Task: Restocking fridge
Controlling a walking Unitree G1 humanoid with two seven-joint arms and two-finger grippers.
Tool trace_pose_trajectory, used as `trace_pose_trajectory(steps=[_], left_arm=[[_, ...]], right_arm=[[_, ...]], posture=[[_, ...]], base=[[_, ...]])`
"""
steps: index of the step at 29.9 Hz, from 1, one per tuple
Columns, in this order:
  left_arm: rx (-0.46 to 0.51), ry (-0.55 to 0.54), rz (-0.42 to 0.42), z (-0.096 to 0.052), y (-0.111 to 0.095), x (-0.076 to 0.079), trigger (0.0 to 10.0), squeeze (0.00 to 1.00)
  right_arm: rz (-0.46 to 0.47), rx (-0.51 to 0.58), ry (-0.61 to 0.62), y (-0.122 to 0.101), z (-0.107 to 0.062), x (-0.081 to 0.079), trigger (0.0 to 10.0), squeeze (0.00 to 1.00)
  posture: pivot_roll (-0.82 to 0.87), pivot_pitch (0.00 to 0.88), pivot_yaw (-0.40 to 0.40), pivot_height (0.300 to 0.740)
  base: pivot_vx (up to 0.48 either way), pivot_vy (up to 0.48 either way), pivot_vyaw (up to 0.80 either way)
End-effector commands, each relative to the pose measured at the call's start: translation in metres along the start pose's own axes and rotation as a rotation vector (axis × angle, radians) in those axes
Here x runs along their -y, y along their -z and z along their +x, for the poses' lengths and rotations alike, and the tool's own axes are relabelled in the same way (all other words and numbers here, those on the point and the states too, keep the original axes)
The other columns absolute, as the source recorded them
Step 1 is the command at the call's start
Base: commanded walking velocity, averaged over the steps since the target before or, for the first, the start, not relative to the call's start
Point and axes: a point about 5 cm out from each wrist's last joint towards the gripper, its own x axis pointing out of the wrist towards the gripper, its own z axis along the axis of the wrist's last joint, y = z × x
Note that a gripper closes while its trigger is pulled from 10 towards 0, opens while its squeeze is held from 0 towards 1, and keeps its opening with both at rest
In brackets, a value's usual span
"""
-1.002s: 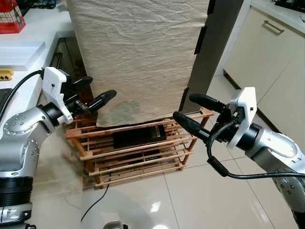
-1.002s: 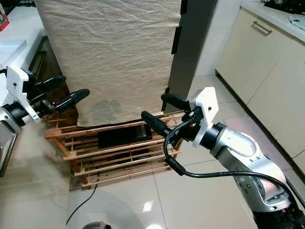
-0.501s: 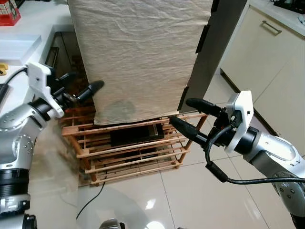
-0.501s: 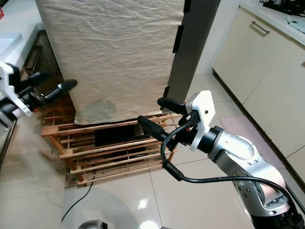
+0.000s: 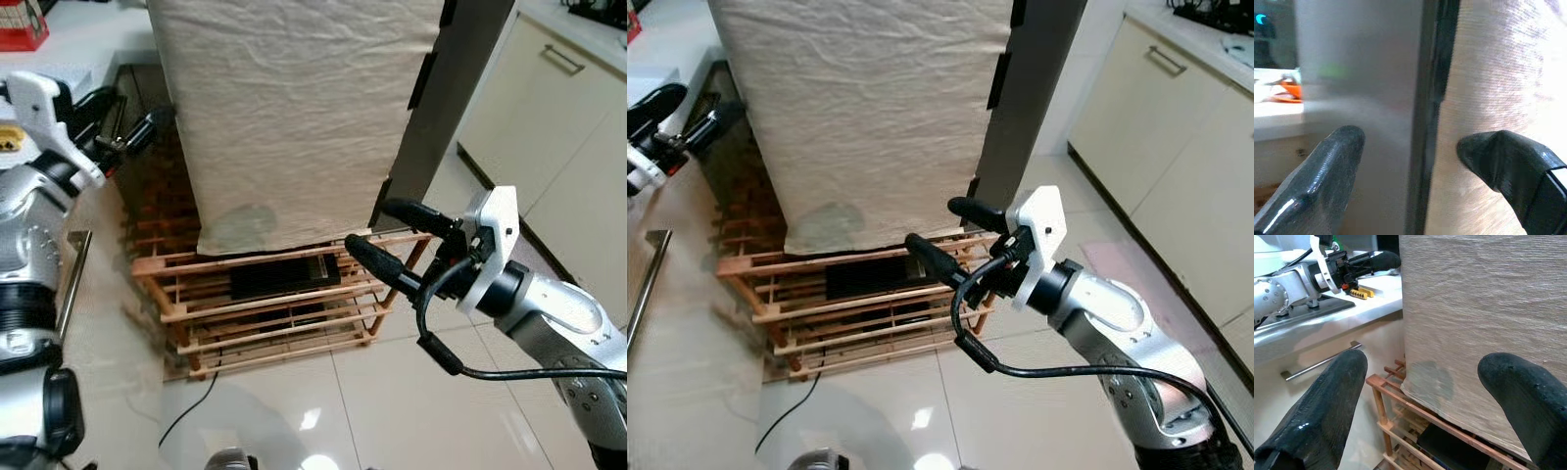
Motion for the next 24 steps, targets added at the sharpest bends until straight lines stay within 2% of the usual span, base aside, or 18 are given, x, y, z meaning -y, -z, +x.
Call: trace_pose_trajectory(steps=[1,6,11,14,16,20,24], left_arm=[[0.010,0.056,-0.015,0.007,-0.003,0.004,10.0,0.00],[0.001,0.100,-0.015,0.016,-0.002,0.005,10.0,0.00],[-0.011,0.145,-0.023,0.019,-0.003,0.005,10.0,0.00],[-0.026,0.173,-0.013,0.014,-0.002,0.004,10.0,0.00],[-0.031,0.214,-0.017,0.004,-0.003,0.003,10.0,0.00],[-0.041,0.228,-0.014,-0.006,0.000,0.003,10.0,0.00],[-0.054,0.325,-0.031,-0.013,-0.002,0.015,10.0,0.00]], right_arm=[[-0.022,0.018,0.017,-0.005,-0.003,0.000,10.0,0.00],[-0.027,0.012,0.016,-0.004,-0.004,-0.003,10.0,0.00],[-0.033,0.010,0.021,-0.003,-0.004,-0.004,10.0,0.00],[-0.039,0.004,0.026,-0.003,-0.005,-0.004,10.0,0.00],[-0.032,0.006,0.040,-0.002,-0.007,-0.004,10.0,0.00],[-0.020,0.010,0.045,0.000,-0.007,-0.005,10.0,0.00],[-0.009,0.023,0.052,0.000,-0.004,-0.007,10.0,0.00]], posture=[[0.00,0.033,-0.043,0.740],[0.00,0.030,-0.034,0.740],[-0.01,0.029,-0.027,0.740],[-0.01,0.029,-0.023,0.740],[-0.01,0.034,-0.028,0.740],[0.00,0.031,-0.040,0.740],[0.01,0.026,-0.040,0.740]], base=[[0.000,0.000,0.00],[0.000,0.000,0.00],[0.000,0.000,0.00],[0.000,0.000,0.00],[0.000,0.000,0.00],[0.000,0.000,0.00],[0.000,0.000,0.00]])
